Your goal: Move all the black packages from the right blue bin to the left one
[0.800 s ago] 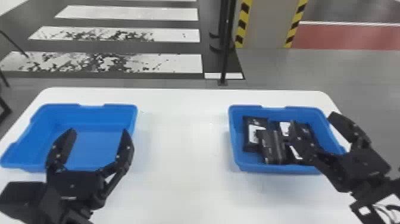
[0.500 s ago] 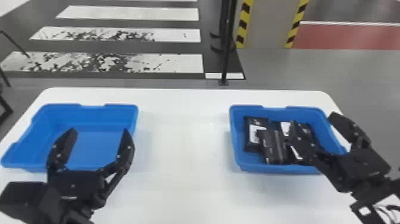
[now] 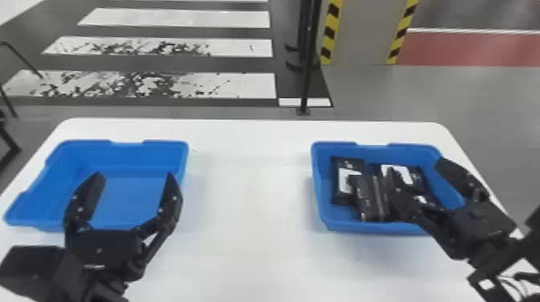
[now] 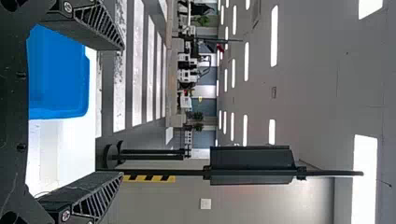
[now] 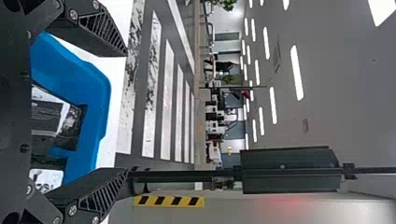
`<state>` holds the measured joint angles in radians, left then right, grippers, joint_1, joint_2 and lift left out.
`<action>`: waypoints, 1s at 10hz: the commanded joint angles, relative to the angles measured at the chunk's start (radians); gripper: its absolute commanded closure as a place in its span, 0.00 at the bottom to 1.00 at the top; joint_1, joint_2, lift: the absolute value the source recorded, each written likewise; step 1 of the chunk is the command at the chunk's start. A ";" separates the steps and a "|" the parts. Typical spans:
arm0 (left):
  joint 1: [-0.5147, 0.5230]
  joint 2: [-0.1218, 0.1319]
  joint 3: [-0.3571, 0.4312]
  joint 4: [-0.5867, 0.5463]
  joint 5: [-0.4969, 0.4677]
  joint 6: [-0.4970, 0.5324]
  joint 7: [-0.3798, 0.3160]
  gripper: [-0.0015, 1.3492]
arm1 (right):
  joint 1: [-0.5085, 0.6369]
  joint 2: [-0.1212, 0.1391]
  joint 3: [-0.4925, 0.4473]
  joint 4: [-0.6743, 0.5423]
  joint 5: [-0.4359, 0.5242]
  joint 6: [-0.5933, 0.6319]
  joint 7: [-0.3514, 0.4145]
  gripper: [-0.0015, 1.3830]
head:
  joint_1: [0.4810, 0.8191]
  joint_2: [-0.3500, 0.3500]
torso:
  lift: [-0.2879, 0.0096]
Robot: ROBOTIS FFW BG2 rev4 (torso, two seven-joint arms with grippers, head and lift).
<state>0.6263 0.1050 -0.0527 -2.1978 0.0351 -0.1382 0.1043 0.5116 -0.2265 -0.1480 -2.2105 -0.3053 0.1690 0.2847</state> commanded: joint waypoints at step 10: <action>-0.013 0.002 -0.011 0.000 0.021 0.010 -0.002 0.08 | -0.293 -0.042 0.102 0.015 0.146 0.754 0.005 0.12 | 0.63 0.50 | 0.35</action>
<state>0.6141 0.1071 -0.0629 -2.1978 0.0558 -0.1281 0.1027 0.2202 -0.2683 -0.0459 -2.1988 -0.1640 0.9173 0.2897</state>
